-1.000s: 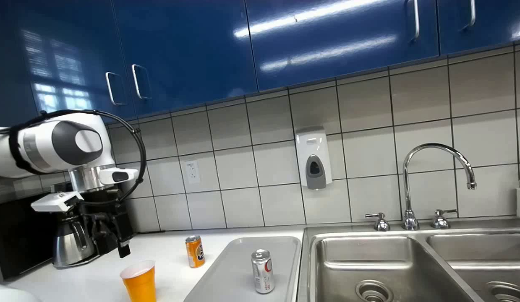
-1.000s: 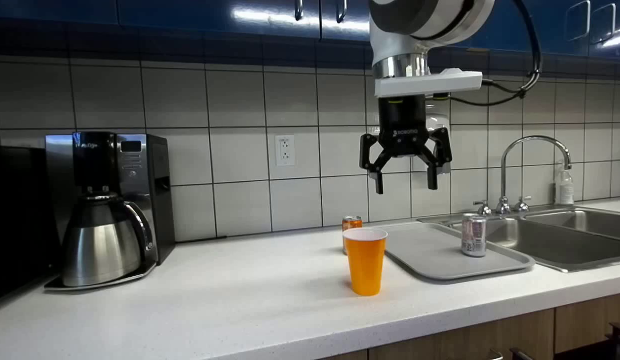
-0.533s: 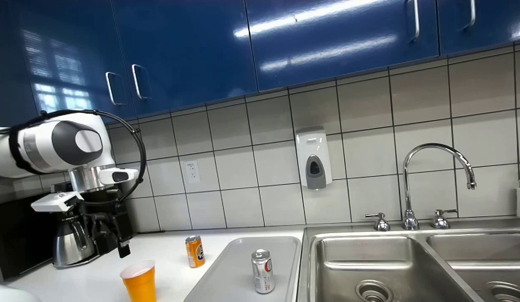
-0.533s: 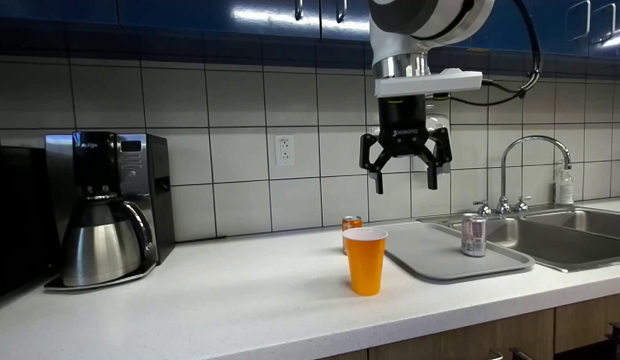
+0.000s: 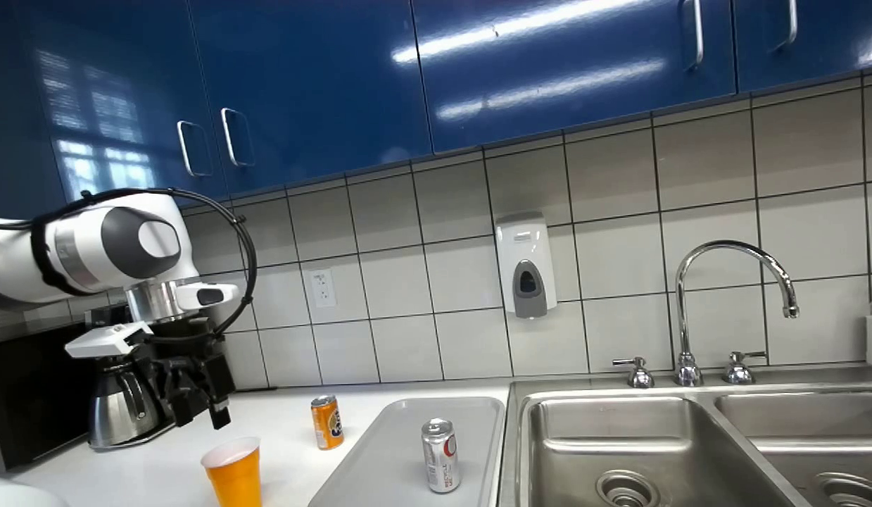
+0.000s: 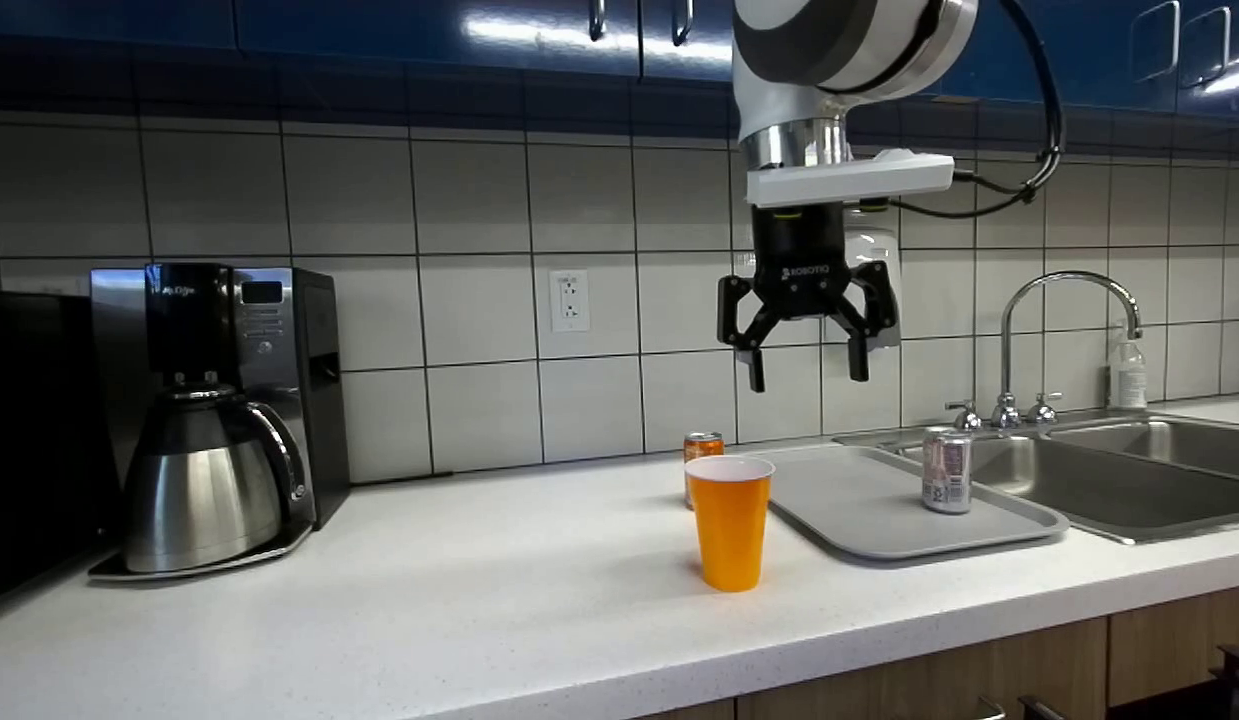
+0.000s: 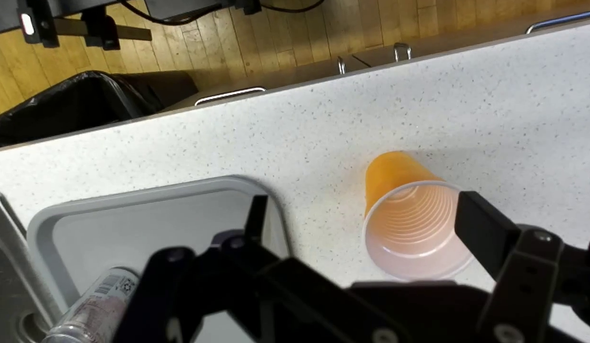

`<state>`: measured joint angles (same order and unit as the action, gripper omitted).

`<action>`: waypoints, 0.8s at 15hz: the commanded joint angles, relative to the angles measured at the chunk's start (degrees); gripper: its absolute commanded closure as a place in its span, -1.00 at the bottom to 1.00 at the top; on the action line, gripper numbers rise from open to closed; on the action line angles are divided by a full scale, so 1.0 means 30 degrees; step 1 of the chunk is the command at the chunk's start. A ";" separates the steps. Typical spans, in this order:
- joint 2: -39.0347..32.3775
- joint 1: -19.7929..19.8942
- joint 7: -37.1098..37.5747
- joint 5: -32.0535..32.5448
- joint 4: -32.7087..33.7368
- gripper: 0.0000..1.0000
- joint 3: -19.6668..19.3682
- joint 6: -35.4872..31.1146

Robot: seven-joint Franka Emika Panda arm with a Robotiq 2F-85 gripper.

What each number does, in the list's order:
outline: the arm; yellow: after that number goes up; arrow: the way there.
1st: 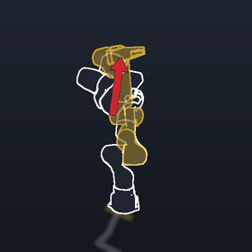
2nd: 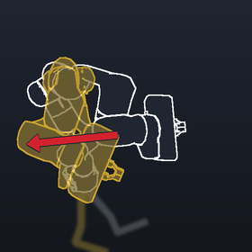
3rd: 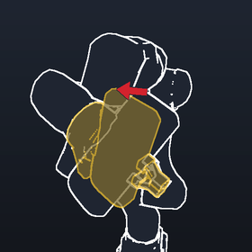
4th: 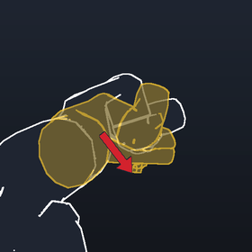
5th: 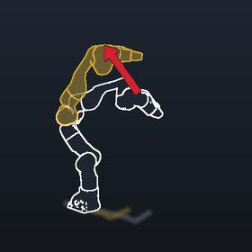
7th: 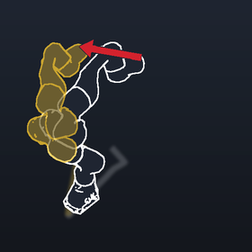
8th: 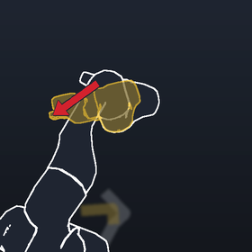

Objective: Put the orange can on the grey tray

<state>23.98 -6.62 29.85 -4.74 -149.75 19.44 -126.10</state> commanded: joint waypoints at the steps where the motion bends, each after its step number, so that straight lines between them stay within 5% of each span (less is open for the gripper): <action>1: -0.1799 0.0305 -0.0347 0.1129 0.1545 -1.00 -0.0452 -0.0205; 12: -0.7934 0.0108 -0.0961 0.1761 0.6301 -1.00 -0.2489 -0.0943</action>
<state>6.07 -6.19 28.51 0.00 -136.62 13.38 -129.23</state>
